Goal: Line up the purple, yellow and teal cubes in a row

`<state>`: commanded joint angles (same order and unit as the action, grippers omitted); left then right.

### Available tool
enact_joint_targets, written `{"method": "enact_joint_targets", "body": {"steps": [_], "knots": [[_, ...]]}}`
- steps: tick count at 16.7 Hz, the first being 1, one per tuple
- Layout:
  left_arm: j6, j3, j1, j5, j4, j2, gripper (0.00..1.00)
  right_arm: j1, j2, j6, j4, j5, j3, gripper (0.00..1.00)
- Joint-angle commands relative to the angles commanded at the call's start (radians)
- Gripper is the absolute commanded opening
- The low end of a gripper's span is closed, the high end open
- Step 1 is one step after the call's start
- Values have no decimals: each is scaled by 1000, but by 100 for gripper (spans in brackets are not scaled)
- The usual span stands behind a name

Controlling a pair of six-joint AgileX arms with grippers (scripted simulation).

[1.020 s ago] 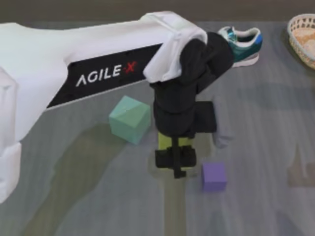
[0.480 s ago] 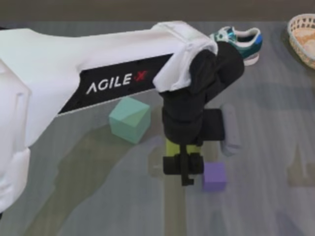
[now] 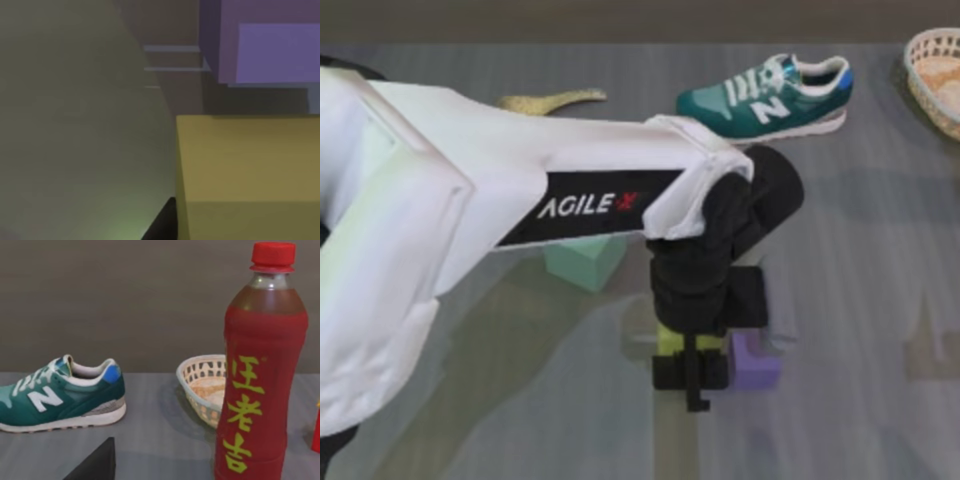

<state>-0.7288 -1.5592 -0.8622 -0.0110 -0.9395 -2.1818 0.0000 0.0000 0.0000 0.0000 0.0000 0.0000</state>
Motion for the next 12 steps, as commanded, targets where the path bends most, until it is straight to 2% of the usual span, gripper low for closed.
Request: {"method": "enact_joint_targets", "body": {"steps": [2,12], "knots": [[0,0,0,0,0,0,0,0,0,0,0,0,0,100],[0,0,0,0,0,0,75,0,0,0,0,0,0,100]]}}
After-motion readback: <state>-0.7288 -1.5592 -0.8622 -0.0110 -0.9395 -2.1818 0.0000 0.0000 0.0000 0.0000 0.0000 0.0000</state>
